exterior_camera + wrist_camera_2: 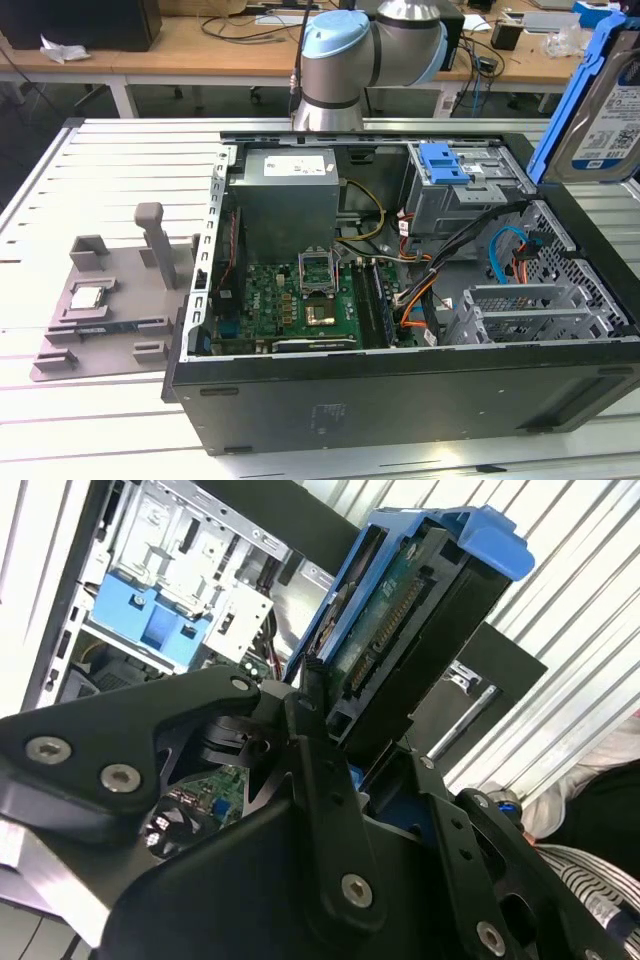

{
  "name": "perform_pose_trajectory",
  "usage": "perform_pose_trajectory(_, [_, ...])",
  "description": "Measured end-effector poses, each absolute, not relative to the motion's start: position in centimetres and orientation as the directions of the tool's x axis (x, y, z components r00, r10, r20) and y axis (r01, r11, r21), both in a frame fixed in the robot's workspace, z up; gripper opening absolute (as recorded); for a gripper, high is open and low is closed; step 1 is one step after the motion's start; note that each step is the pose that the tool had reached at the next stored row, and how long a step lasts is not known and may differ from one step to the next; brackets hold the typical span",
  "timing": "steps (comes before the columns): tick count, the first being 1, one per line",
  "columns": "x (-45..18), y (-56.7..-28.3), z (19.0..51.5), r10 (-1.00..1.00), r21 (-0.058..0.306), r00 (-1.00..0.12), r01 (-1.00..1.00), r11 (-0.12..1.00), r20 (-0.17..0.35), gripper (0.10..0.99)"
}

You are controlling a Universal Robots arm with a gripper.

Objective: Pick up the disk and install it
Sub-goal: 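Pick up the disk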

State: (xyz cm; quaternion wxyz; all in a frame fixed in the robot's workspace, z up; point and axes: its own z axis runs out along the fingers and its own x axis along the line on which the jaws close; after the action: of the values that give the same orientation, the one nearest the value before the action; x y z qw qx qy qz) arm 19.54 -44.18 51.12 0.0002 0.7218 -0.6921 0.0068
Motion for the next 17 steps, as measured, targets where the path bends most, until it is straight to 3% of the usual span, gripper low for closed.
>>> perform_pose_trajectory(17, [19.5,-47.3,50.7,-0.999,-0.009,0.042,-0.999,-0.042,0.010,0.369])
